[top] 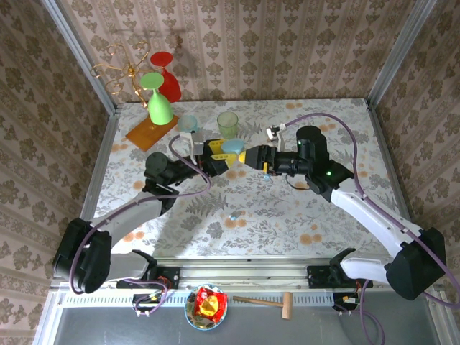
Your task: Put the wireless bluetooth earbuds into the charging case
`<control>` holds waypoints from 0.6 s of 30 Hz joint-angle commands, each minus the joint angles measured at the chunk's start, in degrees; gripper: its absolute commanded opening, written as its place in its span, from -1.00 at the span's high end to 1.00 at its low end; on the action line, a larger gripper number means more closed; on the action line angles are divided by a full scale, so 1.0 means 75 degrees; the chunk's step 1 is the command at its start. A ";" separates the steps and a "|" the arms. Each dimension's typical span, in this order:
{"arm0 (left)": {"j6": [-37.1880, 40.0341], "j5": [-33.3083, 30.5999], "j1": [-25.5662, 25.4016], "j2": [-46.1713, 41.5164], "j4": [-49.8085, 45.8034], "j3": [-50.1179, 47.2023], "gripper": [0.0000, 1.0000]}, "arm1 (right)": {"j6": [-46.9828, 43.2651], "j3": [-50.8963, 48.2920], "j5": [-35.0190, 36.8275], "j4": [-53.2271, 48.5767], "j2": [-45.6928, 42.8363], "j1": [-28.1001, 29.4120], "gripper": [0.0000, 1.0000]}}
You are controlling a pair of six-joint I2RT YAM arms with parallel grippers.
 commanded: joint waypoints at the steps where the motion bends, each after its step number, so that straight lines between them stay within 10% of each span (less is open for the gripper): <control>1: -0.0053 0.0733 0.0002 -0.0234 -0.0232 0.0245 0.52 | -0.0254 0.0227 0.0239 -0.0142 -0.0084 0.0019 -0.71; 18: -0.0333 0.0648 0.0260 -0.0448 -0.0939 0.0308 0.51 | -0.1836 0.0876 -0.0191 -0.0971 -0.0205 0.0042 -0.78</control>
